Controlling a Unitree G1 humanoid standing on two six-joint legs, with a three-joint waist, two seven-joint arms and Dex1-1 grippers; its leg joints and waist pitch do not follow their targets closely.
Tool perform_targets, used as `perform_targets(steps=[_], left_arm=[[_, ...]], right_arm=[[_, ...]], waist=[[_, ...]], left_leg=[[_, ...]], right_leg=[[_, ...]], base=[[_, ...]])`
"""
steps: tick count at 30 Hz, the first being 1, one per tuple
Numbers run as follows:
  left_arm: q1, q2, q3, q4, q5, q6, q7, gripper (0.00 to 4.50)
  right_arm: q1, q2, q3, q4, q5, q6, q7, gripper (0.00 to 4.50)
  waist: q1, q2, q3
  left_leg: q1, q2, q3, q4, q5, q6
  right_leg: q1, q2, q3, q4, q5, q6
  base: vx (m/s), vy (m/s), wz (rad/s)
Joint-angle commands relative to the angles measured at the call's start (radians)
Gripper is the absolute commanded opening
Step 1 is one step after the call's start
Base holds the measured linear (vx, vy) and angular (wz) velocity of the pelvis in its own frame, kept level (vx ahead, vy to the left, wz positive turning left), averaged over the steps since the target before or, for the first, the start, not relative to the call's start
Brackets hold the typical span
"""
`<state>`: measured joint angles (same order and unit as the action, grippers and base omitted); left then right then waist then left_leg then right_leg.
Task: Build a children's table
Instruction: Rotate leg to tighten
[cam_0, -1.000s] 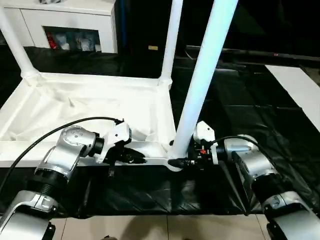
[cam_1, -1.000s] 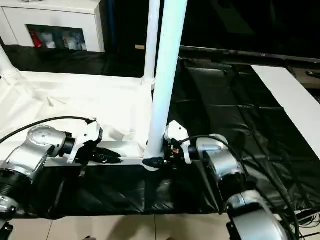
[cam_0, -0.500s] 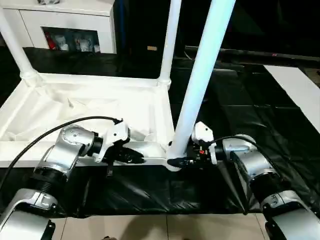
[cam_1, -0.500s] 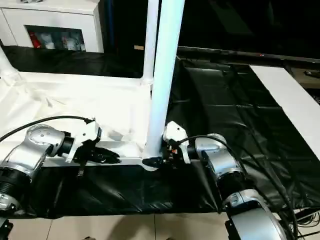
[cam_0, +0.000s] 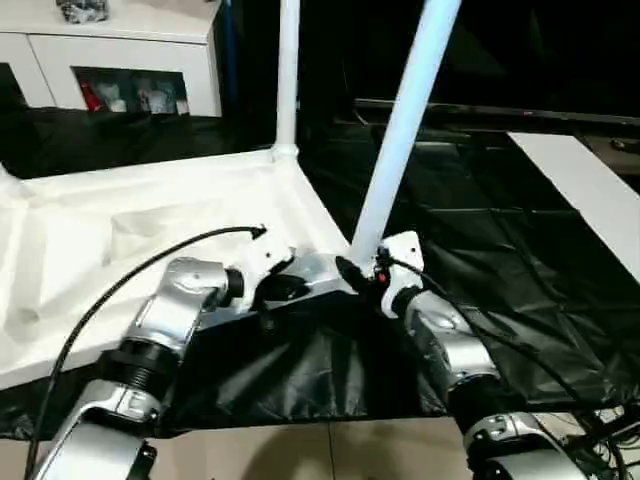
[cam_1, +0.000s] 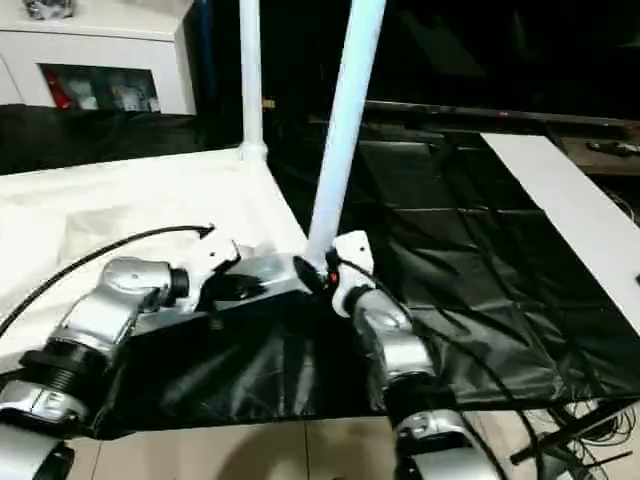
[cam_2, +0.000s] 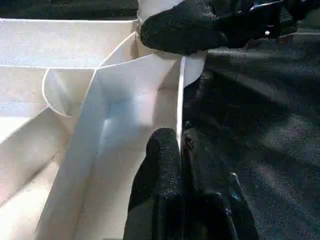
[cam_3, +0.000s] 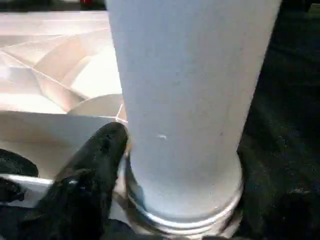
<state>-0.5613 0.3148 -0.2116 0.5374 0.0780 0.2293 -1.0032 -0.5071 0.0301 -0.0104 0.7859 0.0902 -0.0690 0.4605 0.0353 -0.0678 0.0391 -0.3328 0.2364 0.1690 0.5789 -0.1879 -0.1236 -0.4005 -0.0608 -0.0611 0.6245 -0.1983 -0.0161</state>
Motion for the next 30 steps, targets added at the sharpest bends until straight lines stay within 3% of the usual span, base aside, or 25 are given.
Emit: perform_targets(steps=[1,2,4,6,11,14,18,26,30], left_arm=[[-0.001,-0.091,-0.083,-0.025,-0.036,-0.017,-0.019,0.00],[0.003,-0.070,-0.083,-0.031,-0.037,-0.024,-0.042,0.00],[0.008,-0.056,-0.080,-0.039,-0.039,-0.022,-0.060,0.00],[0.016,-0.020,-0.074,-0.050,-0.045,-0.033,-0.108,0.00],[0.024,0.041,-0.065,-0.060,-0.058,-0.074,-0.199,0.00],[0.028,0.067,-0.064,-0.067,-0.076,-0.083,-0.255,0.00],[0.027,0.116,-0.070,-0.050,-0.083,-0.119,-0.356,0.00],[0.012,0.151,-0.073,-0.036,-0.116,-0.128,-0.446,0.00],[0.009,0.160,-0.073,-0.033,-0.121,-0.128,-0.460,0.00]], right_arm=[[-0.025,0.091,0.115,-0.041,0.023,0.002,0.184,3.55],[-0.021,0.047,0.112,-0.058,0.037,0.008,0.249,3.84],[-0.015,0.012,0.112,-0.077,0.043,0.016,0.300,3.86],[-0.007,-0.077,0.127,-0.102,0.030,0.026,0.403,4.22],[-0.022,-0.205,0.149,-0.094,0.006,0.006,0.530,4.22],[-0.034,-0.246,0.154,-0.086,0.012,0.004,0.606,4.22],[-0.059,-0.307,0.177,-0.076,0.018,0.012,0.766,4.22],[-0.102,-0.335,0.215,-0.028,0.000,-0.003,0.850,3.61],[-0.106,-0.332,0.222,-0.018,-0.002,-0.007,0.866,3.31]], waist=[[0.001,0.007,-0.038],[0.002,0.007,-0.040],[0.003,0.006,-0.042],[0.007,0.003,-0.047],[0.024,0.001,-0.055],[0.027,0.001,-0.055],[0.025,0.003,-0.052],[0.029,0.000,-0.052],[0.030,-0.001,-0.053]], left_leg=[[-0.005,-0.007,-0.001,-0.076,-0.350,0.005],[-0.007,-0.006,0.001,-0.076,-0.332,0.010],[-0.010,-0.003,0.003,-0.076,-0.309,0.022],[-0.016,-0.001,0.008,-0.071,-0.236,0.039],[-0.018,-0.002,0.017,-0.058,-0.097,0.075],[-0.017,-0.002,0.017,-0.058,-0.089,0.081],[-0.017,0.001,0.017,-0.060,-0.121,0.080],[-0.016,0.002,0.018,-0.059,-0.131,0.056],[-0.016,0.003,0.018,-0.058,-0.113,0.059]], right_leg=[[0.024,-0.065,0.041,-0.114,-0.505,-0.083],[0.026,-0.064,0.043,-0.110,-0.464,-0.095],[0.030,-0.063,0.045,-0.104,-0.399,-0.119],[0.038,-0.062,0.046,-0.091,-0.277,-0.157],[0.048,-0.060,0.046,-0.064,-0.050,-0.224],[0.051,-0.059,0.044,-0.060,-0.018,-0.237],[0.051,-0.061,0.044,-0.063,-0.054,-0.241],[0.052,-0.062,0.044,-0.062,-0.096,-0.238],[0.051,-0.061,0.043,-0.058,-0.066,-0.242]], base=[[0.000,0.000,0.00],[0.000,0.000,0.00],[0.000,0.000,0.00],[0.000,0.000,0.00],[0.011,-0.002,0.01],[0.000,0.000,0.00],[0.000,0.000,0.00],[0.000,0.000,0.00],[0.000,0.000,0.00]])
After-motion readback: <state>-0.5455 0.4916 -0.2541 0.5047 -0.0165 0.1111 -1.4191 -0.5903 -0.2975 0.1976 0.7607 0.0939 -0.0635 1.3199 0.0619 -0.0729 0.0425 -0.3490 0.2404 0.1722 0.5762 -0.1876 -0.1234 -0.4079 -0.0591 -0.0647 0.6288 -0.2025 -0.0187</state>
